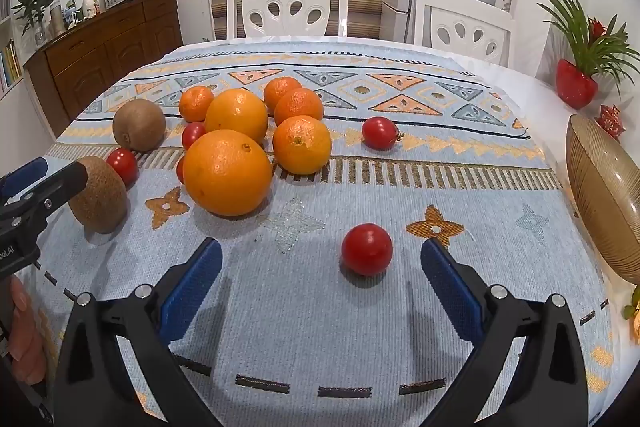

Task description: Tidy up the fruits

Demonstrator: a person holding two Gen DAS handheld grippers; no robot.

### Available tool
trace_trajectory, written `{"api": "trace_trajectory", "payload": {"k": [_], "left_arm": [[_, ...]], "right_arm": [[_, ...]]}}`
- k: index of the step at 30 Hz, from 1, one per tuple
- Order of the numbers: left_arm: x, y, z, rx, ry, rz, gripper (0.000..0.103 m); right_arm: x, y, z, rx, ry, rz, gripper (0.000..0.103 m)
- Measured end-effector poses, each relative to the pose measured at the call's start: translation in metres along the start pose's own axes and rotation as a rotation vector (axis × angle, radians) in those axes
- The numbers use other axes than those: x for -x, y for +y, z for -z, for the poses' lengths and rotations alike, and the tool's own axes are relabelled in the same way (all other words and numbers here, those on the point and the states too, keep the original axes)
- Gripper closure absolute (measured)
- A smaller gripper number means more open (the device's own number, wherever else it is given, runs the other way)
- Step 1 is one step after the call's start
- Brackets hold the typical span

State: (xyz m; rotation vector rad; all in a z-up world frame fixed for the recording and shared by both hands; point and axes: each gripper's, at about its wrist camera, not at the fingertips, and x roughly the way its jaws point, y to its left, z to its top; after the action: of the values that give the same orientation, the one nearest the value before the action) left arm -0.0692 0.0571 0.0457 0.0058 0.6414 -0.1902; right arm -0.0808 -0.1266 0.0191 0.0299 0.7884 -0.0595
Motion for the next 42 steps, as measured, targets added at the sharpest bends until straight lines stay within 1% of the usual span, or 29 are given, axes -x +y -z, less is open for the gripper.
{"api": "trace_trajectory", "payload": {"k": [21,25,29,31,32,35,36,38,40,41,42], "left_arm": [[0.0,0.0,-0.001,0.001,0.002,0.007,0.003],[0.0,0.004,-0.001,0.012,0.005,0.017,0.003],[0.002,0.011,-0.001,0.038,0.008,0.052,0.003],[0.001,0.014,-0.001,0.051,0.028,0.074,0.003],[0.0,0.016,-0.001,0.059,0.051,0.095,0.003],[-0.001,0.023,-0.001,0.092,0.118,0.162,0.003],[0.0,0.025,-0.002,0.098,0.129,0.177,0.003],[0.003,0.025,-0.006,0.084,0.143,0.181,0.003],[0.003,0.024,-0.012,0.066,0.165,0.185,0.003],[0.0,0.024,-0.012,0.061,0.18,0.194,0.003],[-0.005,0.024,-0.013,0.06,0.205,0.215,0.003]], "right_arm": [[0.0,0.0,0.0,0.002,0.0,0.003,0.005],[0.0,0.0,0.0,0.002,0.0,0.003,0.005],[0.002,-0.001,0.0,-0.004,-0.01,-0.006,0.005],[0.004,-0.003,0.0,-0.008,-0.01,-0.032,0.005],[0.005,-0.005,-0.001,-0.015,-0.003,-0.056,0.005],[0.007,-0.015,-0.006,-0.1,0.036,-0.21,0.005],[0.012,-0.018,-0.01,-0.125,0.035,-0.255,0.005],[0.019,-0.015,-0.018,-0.116,0.022,-0.264,0.005],[0.021,-0.007,-0.027,-0.081,0.033,-0.255,0.005],[0.019,-0.005,-0.031,-0.078,0.051,-0.258,0.009],[0.015,-0.002,-0.036,-0.079,0.076,-0.27,0.02]]}}
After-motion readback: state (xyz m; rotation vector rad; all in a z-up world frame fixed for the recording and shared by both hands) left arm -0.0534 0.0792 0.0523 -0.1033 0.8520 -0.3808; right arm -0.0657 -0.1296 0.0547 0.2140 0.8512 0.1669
